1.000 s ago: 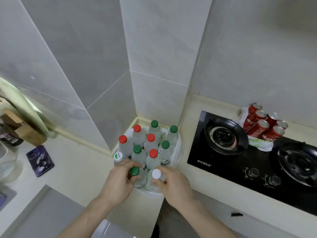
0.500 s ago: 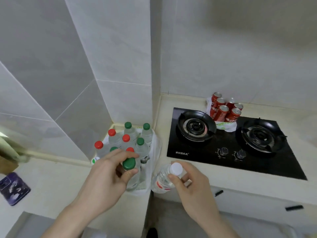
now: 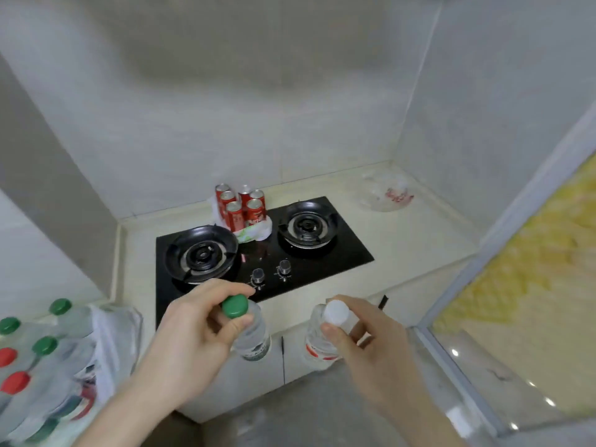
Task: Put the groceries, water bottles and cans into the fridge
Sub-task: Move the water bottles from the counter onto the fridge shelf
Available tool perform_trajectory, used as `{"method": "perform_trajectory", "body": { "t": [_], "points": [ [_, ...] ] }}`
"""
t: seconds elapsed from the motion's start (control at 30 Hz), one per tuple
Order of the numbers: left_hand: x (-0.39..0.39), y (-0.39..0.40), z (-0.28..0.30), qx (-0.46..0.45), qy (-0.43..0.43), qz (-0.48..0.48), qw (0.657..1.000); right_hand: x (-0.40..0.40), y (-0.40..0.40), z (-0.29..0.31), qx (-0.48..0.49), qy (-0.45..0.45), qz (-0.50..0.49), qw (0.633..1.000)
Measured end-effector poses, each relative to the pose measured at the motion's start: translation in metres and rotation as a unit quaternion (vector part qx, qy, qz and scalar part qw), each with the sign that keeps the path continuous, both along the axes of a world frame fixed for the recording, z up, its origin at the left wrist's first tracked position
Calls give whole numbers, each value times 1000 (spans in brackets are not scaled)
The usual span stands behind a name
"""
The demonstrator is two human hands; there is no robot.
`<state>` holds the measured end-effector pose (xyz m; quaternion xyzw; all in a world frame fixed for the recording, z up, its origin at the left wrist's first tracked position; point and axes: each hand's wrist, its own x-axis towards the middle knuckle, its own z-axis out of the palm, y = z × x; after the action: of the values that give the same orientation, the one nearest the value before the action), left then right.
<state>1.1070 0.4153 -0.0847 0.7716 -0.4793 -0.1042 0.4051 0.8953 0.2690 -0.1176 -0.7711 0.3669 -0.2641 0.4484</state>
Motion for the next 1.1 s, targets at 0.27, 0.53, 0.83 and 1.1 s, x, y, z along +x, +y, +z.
{"method": "perform_trajectory", "body": {
  "t": [0.27, 0.53, 0.83, 1.1],
  "points": [
    [-103, -141, 12, -28, -7, -179, 983, -130, -66, 12, -33, -24, -170, 985],
    [-208, -264, 22, -13, 7, -359, 933, -240, -93, 26, -51, -12, -338, 940],
    [-319, -397, 14, 20, 39, -536, 843, -324, -133, 32, -65, 21, -515, 855],
    [-413, -495, 18, 22, 11, -673, 739, -369, -163, 49, -72, 32, -651, 755]
  ]
}}
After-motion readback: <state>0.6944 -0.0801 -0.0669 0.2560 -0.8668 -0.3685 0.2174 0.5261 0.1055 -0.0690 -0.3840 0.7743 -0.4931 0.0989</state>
